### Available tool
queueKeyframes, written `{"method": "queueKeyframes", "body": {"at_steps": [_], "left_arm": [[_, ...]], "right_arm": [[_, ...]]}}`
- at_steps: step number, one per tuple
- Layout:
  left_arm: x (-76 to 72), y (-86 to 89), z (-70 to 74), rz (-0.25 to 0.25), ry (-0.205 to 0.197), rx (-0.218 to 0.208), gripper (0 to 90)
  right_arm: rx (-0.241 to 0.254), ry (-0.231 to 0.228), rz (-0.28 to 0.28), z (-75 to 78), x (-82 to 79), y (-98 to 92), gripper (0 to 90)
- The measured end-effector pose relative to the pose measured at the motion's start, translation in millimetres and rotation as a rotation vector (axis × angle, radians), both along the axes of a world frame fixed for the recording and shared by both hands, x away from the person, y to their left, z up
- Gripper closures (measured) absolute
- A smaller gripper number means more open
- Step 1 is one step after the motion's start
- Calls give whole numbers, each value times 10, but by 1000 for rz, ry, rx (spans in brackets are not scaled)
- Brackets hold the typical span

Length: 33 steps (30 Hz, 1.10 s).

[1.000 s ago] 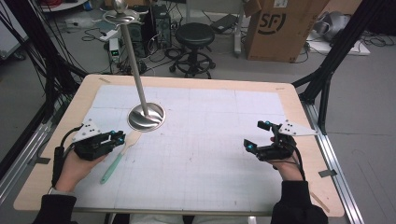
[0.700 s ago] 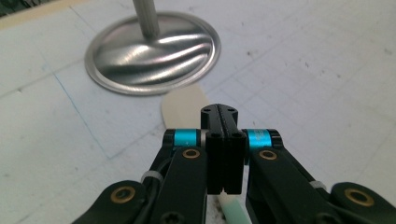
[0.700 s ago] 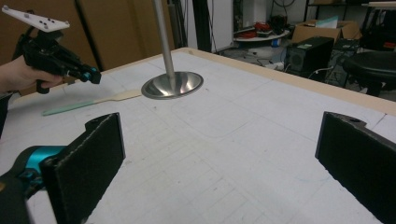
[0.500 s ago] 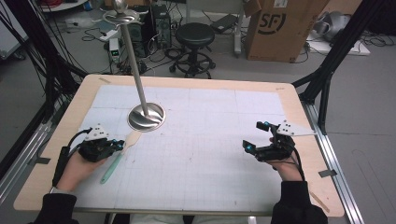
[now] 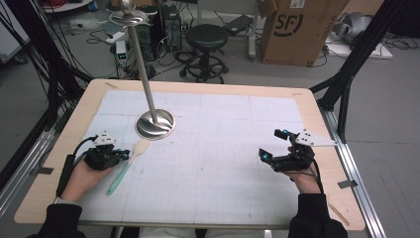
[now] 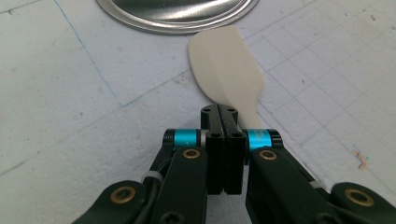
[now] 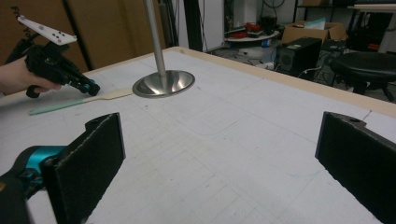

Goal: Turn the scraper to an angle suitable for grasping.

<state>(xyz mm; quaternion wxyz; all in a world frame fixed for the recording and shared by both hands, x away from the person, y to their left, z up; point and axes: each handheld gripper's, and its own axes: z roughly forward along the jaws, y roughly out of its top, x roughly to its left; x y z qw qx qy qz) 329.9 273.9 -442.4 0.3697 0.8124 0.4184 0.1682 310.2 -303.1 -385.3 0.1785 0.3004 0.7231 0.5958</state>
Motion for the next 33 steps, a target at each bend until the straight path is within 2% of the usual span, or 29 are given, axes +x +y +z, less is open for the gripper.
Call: {"method": "queueKeyframes", "body": {"at_steps": [3,12,15,18,22,28,33], "left_arm": [[39,-13,9,32,39,-28,896],[32,-106,3,-18,36,-25,897],[32,-132,7,-25,51,-36,896],[19,-192,10,-66,63,-40,896],[-2,-312,33,-117,71,-9,896],[-53,-505,50,-189,82,11,896],[-104,-644,44,-244,79,7,896]], "right_arm": [[12,-1,-8,2,-26,-25,2],[15,3,-31,-13,-68,-63,2],[14,4,-28,-18,-66,-57,2],[10,4,-24,-24,-58,-56,2],[4,8,-23,-30,-57,-54,2],[-5,11,-13,-35,-60,-36,2],[-11,10,-12,-43,-53,-32,2]]}}
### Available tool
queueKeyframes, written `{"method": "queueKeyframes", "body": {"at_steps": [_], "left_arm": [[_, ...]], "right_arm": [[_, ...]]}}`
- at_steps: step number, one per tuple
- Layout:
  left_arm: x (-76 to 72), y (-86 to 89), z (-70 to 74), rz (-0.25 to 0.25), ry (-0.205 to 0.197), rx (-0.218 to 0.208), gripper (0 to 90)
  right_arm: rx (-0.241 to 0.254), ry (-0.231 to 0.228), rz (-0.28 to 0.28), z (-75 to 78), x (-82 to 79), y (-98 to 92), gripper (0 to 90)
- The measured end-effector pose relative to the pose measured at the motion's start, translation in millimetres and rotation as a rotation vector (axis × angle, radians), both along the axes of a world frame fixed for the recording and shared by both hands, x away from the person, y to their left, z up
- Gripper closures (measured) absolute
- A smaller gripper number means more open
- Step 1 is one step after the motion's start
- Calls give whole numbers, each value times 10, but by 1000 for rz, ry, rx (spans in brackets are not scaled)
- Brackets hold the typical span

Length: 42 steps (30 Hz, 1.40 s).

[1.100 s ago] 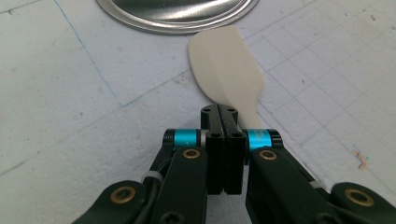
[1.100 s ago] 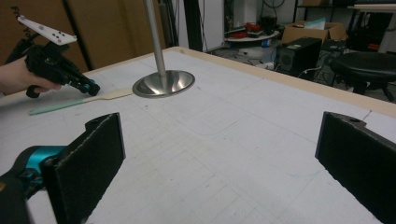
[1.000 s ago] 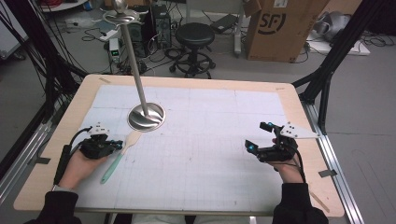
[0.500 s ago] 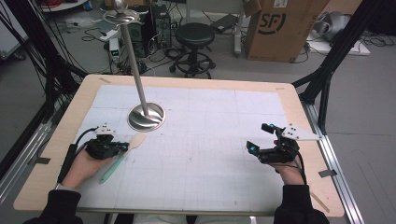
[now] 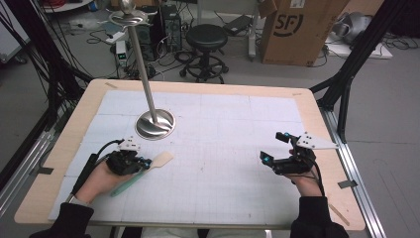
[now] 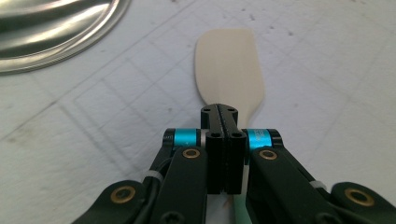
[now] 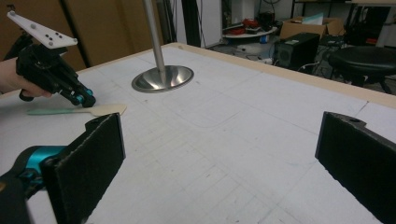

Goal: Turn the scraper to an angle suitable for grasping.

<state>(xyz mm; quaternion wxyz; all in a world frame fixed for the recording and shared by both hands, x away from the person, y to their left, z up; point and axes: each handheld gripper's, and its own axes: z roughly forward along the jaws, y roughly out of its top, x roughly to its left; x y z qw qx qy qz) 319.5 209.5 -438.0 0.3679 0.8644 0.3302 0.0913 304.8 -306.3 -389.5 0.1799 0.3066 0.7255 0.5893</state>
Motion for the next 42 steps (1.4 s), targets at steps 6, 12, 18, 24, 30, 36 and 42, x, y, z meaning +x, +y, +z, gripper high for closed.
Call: {"method": "queueKeyframes", "body": {"at_steps": [6,12,18,24,30,36,42], "left_arm": [[-51,-119,-2,-60,2,-4,896],[-117,-270,0,-116,-8,5,896],[-115,-298,2,-112,-47,8,896],[-170,-200,139,-124,-72,-74,896],[-254,-271,96,-188,-38,-42,896],[-355,-302,85,-239,-13,-20,897],[-381,-293,48,-325,58,-14,897]], "right_arm": [[5,4,-11,-13,2,-12,2],[0,7,-3,-20,4,2,2],[2,9,-5,-26,8,-5,2],[28,10,-25,-20,-5,-85,2],[28,11,-22,-21,-1,-86,2],[30,15,-23,-27,5,-89,2],[27,14,-20,-29,7,-83,2]]}}
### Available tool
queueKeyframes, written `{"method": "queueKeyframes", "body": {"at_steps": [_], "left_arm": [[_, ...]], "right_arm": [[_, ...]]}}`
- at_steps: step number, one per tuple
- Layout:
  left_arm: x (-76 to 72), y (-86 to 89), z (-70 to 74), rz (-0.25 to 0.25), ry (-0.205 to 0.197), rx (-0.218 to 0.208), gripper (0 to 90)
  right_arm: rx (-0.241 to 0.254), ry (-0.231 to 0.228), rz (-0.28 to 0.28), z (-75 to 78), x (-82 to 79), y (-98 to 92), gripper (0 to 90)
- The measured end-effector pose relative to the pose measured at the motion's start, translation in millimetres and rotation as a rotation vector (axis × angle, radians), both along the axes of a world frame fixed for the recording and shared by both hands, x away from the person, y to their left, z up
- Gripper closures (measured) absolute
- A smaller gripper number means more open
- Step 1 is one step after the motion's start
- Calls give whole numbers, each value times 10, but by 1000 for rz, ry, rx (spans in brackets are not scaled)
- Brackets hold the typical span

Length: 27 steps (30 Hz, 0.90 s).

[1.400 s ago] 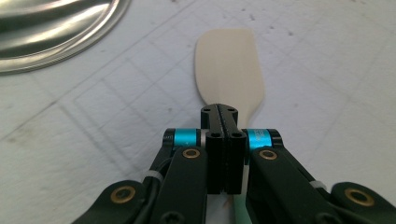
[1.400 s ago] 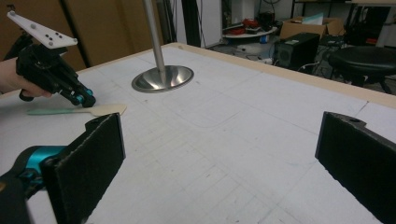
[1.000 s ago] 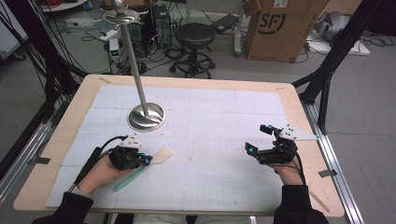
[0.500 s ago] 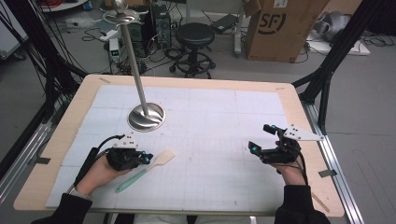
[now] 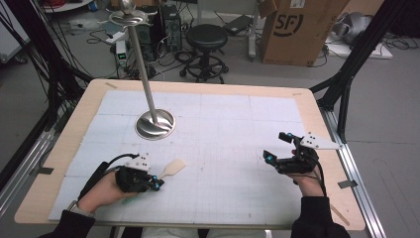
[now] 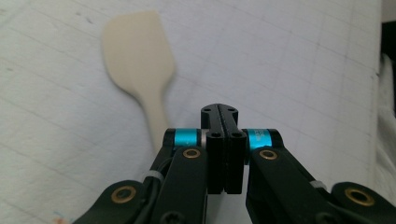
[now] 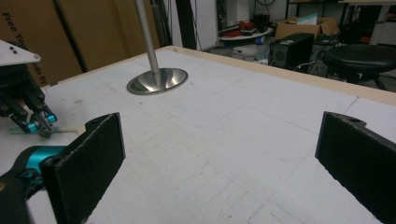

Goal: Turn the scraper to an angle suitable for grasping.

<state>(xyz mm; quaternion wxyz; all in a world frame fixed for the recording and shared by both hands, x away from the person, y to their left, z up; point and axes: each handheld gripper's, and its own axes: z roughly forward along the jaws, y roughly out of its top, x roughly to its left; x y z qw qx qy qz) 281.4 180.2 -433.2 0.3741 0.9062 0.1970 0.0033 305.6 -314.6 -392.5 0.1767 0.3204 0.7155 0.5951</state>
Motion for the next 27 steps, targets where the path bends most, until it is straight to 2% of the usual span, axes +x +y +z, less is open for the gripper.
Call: {"method": "queueKeyframes", "body": {"at_steps": [2,5,8,11,16,22,27], "left_arm": [[-8,0,-14,-13,9,20,897],[4,28,-15,-9,14,18,897],[29,89,-18,21,21,12,897],[61,174,-11,33,24,25,897],[98,240,15,93,-18,68,897],[208,351,-12,155,-6,32,897],[316,395,-28,236,-38,26,897]], "right_arm": [[0,-1,0,1,0,-3,2],[1,4,-2,-5,0,-4,2],[-9,1,-6,-9,3,-4,2],[-26,1,-4,-14,4,10,2],[-30,-4,-6,-17,10,17,2],[-29,3,-1,-16,2,22,2],[-30,3,1,-15,-11,20,2]]}}
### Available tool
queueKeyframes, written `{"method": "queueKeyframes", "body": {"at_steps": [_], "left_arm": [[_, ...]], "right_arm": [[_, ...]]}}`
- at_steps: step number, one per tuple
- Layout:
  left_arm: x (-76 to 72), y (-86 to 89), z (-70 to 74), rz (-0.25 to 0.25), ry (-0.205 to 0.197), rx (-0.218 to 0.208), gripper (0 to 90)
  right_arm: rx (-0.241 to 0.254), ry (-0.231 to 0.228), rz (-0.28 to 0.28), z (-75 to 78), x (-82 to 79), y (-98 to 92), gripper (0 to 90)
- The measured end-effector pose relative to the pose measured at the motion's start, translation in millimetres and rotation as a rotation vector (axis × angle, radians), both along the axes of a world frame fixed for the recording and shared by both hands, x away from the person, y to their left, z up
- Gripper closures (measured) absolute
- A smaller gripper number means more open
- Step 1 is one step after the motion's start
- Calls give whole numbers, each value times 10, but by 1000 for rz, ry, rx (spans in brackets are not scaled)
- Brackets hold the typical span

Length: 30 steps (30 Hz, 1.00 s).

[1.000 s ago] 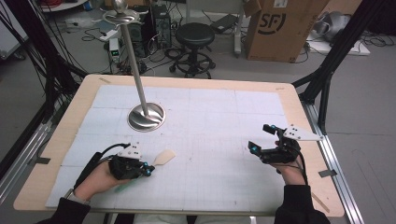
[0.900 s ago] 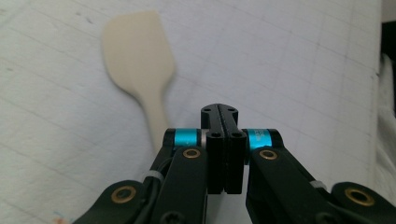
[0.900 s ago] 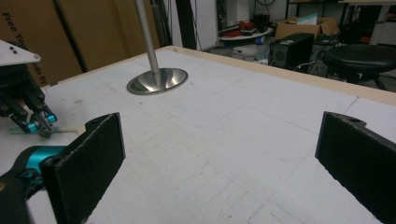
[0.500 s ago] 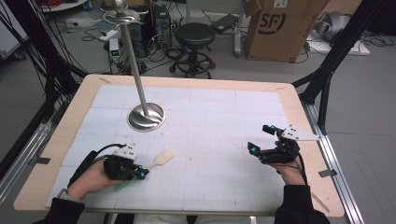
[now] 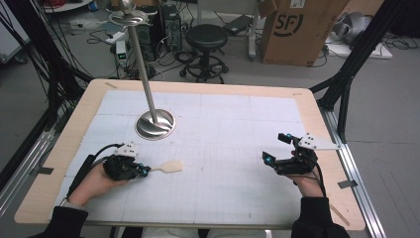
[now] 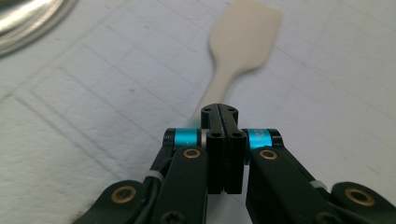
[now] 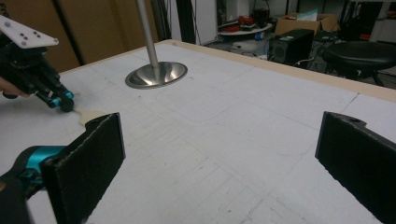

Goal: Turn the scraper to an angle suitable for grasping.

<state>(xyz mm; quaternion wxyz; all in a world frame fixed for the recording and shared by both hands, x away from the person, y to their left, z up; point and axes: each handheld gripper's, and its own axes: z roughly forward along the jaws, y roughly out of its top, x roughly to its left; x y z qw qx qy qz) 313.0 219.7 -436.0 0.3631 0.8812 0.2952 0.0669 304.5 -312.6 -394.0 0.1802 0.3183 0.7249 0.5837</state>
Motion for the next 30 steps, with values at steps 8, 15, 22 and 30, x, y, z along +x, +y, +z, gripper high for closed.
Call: {"method": "queueKeyframes", "body": {"at_steps": [8,15,22,30], "left_arm": [[132,16,-37,120,-69,-8,897],[105,-65,84,140,-45,-103,897],[196,-284,40,180,-87,-74,897],[282,-390,-63,174,-118,-8,896]], "right_arm": [[3,1,-5,-2,-12,-14,2],[18,-1,2,5,-19,-17,2],[13,-2,4,14,-27,-7,2],[17,-4,-3,23,-38,-27,2]]}}
